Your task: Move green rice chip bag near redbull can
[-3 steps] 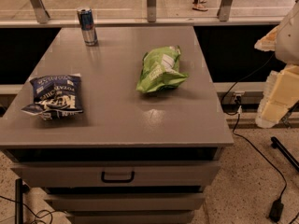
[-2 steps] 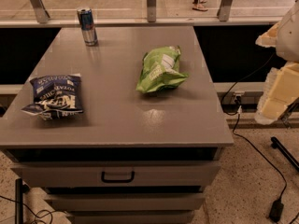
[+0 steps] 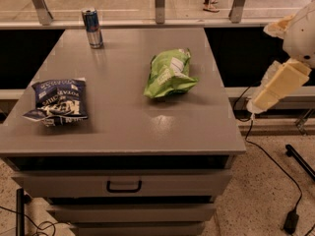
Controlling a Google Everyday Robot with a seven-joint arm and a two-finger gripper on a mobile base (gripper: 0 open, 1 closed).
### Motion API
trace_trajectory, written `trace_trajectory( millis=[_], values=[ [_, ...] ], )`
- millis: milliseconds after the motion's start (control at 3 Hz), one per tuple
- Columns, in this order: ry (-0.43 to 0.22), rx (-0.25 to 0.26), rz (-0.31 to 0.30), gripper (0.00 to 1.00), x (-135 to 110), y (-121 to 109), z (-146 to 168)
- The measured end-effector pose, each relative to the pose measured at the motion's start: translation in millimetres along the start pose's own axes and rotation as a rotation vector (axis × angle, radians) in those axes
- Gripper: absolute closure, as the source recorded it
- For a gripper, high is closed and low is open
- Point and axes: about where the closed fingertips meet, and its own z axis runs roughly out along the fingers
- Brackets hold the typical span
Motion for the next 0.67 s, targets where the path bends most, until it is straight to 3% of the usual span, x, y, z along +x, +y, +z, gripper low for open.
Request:
trace_trajectory(
  millis=[333, 667],
  values=[
    [-0.149, 0.046, 0.005, 0.0, -25.9, -22.0, 16.5],
    [-0.225, 0.037, 0.015, 0.0, -47.9, -36.1, 48.1]
  ],
)
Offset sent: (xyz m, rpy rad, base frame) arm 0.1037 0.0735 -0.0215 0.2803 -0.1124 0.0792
